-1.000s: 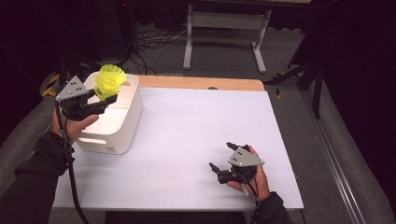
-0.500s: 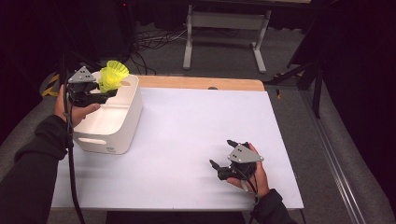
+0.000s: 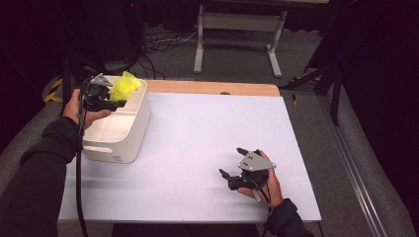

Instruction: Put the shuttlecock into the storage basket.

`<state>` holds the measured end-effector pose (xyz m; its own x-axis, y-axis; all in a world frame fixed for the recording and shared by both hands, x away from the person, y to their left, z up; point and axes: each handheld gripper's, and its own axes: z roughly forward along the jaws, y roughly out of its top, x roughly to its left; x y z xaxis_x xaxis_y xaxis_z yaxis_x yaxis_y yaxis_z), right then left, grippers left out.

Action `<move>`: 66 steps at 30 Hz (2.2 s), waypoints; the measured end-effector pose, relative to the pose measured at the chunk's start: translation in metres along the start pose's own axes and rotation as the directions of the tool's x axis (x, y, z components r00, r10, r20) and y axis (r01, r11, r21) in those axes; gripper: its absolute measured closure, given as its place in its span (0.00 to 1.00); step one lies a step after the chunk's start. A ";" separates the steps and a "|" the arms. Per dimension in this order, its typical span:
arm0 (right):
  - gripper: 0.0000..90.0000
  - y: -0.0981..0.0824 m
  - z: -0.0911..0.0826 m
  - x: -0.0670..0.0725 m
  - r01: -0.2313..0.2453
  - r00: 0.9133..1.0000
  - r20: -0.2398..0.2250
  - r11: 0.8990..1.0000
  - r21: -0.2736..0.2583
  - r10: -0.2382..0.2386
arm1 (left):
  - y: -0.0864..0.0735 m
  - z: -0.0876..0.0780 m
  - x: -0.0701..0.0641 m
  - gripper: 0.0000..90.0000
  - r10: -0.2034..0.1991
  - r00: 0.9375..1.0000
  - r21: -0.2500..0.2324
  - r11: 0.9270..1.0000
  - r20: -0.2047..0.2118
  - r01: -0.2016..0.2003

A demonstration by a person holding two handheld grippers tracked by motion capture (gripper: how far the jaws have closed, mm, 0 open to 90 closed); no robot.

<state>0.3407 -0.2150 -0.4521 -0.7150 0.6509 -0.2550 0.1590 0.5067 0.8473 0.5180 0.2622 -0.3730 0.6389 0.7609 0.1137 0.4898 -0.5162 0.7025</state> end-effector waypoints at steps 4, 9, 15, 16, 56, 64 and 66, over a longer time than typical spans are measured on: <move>0.13 0.000 0.001 0.001 0.001 1.000 -0.006 1.000 0.006 -0.001 | 0.000 0.008 0.001 0.65 0.001 1.000 0.041 0.999 -0.004 -0.001; 0.13 0.001 0.003 0.003 0.005 1.000 -0.011 1.000 0.013 -0.004 | 0.000 0.015 0.002 0.65 0.003 1.000 0.098 0.995 -0.007 -0.002; 0.13 0.001 0.006 0.003 0.004 1.000 -0.016 0.999 0.033 -0.003 | 0.003 0.019 0.002 0.64 0.012 1.000 0.134 0.991 0.005 -0.012; 0.13 0.001 0.007 0.003 0.004 1.000 -0.016 0.999 0.035 -0.004 | 0.003 0.020 0.003 0.64 0.009 1.000 0.137 0.991 0.003 -0.009; 0.13 0.000 0.010 0.004 0.010 1.000 -0.012 0.996 0.084 -0.009 | 0.009 0.031 -0.008 0.20 0.091 0.996 0.207 0.974 -0.008 -0.087; 0.13 0.001 0.006 0.003 0.007 1.000 0.003 0.998 0.070 -0.007 | 0.011 0.017 -0.011 0.15 0.110 0.994 0.137 0.985 -0.008 -0.108; 0.13 0.001 0.005 0.003 0.010 1.000 0.006 0.998 0.067 -0.010 | 0.011 0.013 -0.012 0.15 0.111 0.994 0.106 0.989 -0.020 -0.108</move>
<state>0.3418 -0.2098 -0.4541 -0.7126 0.6491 -0.2664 0.1975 0.5499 0.8116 0.5234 0.2422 -0.3753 0.6771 0.7068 0.2050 0.4779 -0.6341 0.6079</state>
